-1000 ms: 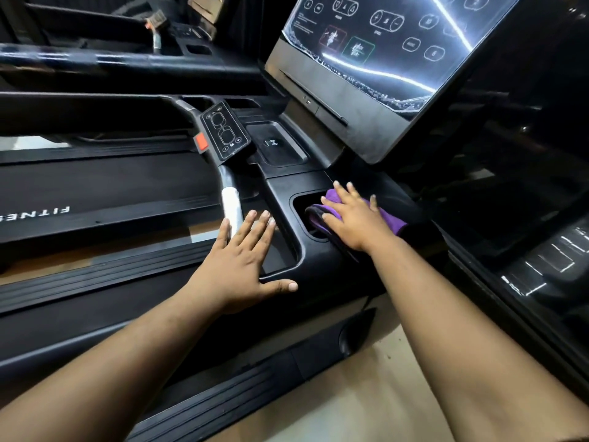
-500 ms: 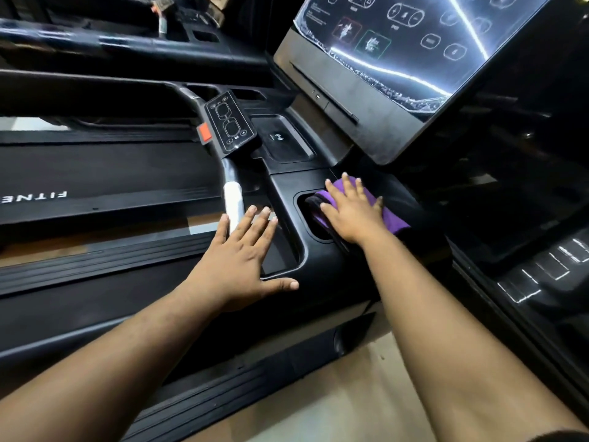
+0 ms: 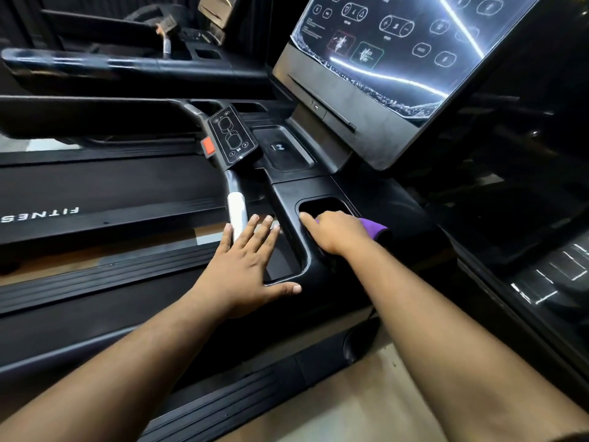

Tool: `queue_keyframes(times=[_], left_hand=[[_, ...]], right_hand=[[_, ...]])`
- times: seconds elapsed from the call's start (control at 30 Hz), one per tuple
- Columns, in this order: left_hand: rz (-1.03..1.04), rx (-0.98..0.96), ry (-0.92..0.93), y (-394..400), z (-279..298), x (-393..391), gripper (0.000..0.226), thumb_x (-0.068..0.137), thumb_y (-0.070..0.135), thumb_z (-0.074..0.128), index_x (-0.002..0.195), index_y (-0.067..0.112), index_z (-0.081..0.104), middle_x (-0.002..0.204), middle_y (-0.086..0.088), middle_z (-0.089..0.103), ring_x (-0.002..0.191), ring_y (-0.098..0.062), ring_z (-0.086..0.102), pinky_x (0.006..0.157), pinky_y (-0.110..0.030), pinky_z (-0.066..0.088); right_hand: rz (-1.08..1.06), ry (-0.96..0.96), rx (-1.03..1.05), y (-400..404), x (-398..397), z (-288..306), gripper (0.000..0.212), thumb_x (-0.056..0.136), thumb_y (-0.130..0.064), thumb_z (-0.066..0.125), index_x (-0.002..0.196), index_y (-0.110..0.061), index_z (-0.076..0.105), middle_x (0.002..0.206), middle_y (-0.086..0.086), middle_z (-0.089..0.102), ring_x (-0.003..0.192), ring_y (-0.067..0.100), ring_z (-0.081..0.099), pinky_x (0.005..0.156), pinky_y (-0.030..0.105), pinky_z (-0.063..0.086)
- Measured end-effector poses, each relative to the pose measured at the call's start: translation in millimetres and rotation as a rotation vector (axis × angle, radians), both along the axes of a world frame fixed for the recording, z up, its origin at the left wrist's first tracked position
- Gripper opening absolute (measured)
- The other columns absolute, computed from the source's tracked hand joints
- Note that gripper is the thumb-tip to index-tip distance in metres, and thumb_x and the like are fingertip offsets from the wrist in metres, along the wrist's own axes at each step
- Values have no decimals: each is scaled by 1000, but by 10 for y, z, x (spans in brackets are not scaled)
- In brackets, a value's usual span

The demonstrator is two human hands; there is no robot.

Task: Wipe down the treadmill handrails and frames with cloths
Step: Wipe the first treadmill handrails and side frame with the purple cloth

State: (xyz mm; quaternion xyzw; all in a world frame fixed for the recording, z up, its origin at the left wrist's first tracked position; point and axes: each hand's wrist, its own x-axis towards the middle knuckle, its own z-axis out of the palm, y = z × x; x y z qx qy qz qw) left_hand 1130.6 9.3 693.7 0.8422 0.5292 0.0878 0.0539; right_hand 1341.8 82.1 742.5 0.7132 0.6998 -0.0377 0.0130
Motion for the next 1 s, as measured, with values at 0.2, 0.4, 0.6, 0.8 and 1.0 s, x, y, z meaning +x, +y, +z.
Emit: queue_keyframes(times=[0.2,0.4,0.6,0.8,1.0], left_hand=[[1,8,-1,10,-11,-9,126,66,104,2,162,25,-17,167,9,-27,149,-10,-37,124,-50,-20],[-4,32,-16,28,-56,1,126,66,105,-1,162,25,-14,167,8,-26,150,-11,-35,123,-50,-20],[6,46,-22,41,-66,16,129,64,106,-2,163,25,-14,166,8,-25,149,-10,-36,119,-46,-25],[4,37,-70,27,-104,-18,123,68,106,5,159,27,-19,166,11,-27,148,-5,-38,120,-44,-26],[-4,54,-56,78,-129,14,128,65,107,2,163,25,-11,169,8,-20,152,-11,-32,122,-49,-21]], right_hand=[[97,83,257,-575,5,-299,84,93,-79,15,153,-28,42,162,3,40,150,25,35,120,50,19],[126,47,200,-802,921,-417,89,80,-94,13,157,-55,-10,170,-9,-23,157,20,-20,120,66,-12],[112,222,280,-717,1,-421,80,94,-69,9,164,-31,10,170,-9,22,157,13,17,125,51,-2],[428,265,223,-843,754,-192,66,101,-48,41,157,-14,37,164,4,34,152,22,33,123,45,27],[366,12,236,-774,633,-297,83,91,-66,33,154,-12,42,170,6,22,159,24,7,126,56,-5]])
